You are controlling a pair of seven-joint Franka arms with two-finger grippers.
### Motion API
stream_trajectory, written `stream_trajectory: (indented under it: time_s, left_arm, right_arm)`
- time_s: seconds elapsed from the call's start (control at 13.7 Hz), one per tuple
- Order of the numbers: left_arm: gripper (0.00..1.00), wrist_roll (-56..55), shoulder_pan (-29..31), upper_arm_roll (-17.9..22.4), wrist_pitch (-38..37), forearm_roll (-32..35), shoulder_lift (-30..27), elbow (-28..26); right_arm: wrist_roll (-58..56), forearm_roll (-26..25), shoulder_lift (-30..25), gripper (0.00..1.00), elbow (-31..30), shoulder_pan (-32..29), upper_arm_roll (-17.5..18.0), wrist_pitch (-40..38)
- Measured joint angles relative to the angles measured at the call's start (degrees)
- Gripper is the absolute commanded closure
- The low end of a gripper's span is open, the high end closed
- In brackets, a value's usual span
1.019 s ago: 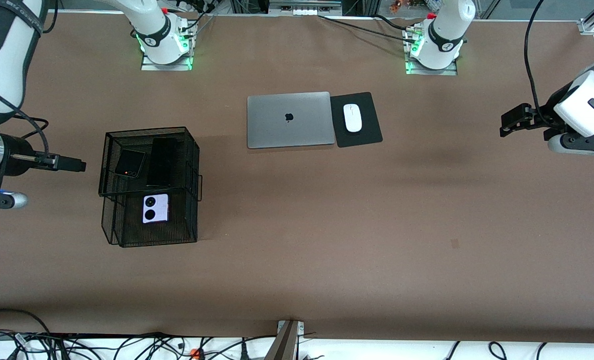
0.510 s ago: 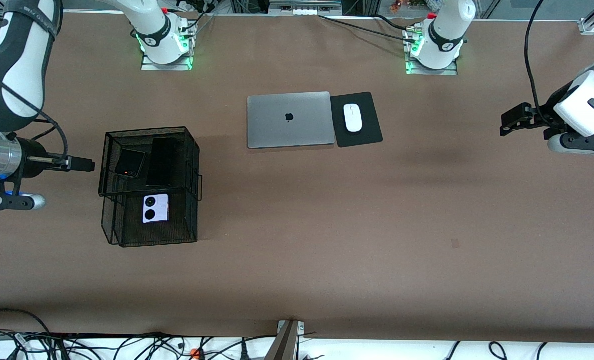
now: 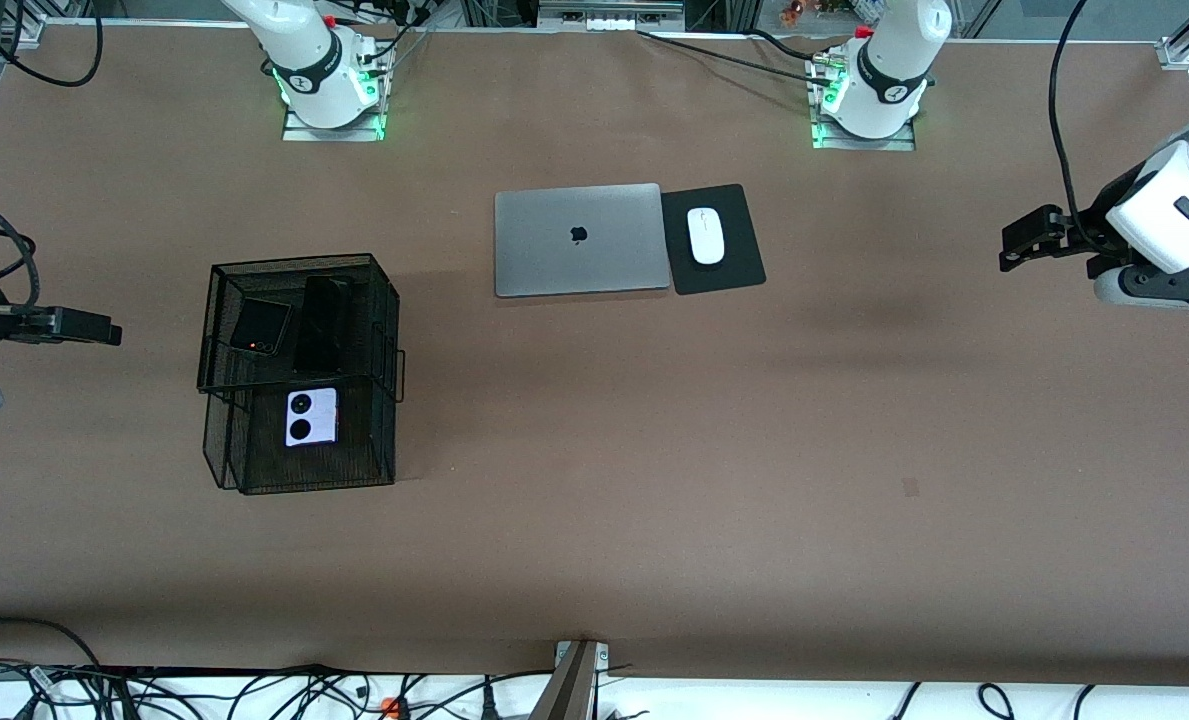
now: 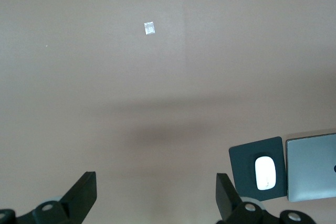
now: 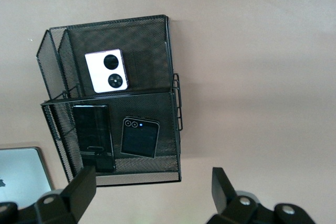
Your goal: Place phones with both arms
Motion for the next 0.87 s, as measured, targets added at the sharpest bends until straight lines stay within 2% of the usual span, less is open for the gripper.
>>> stream_trajectory:
  time_s: [0.22, 0.36, 0.51, 0.87]
  left_arm:
    - [0.0, 0.0, 0.0, 0.0, 0.0, 0.0, 0.0, 0.0]
    - [0.0, 0.0, 0.0, 0.0, 0.0, 0.0, 0.0, 0.0]
    - [0.0, 0.0, 0.0, 0.0, 0.0, 0.0, 0.0, 0.0]
    - [0.0, 0.0, 0.0, 0.0, 0.0, 0.0, 0.0, 0.0]
  right_arm:
    - [4.2, -0.6, -1.7, 0.03, -4.2, -0.8, 2.9, 5.2]
    - [7.5, -0.7, -5.7, 0.03, -12.2, -1.0, 4.1, 11.9]
    - [9.5, -1.4, -9.4, 0.03, -18.3, -1.4, 5.9, 15.4]
    - [10.3, -3.0, -12.1, 0.01, -23.6, -1.6, 8.8, 20.6]
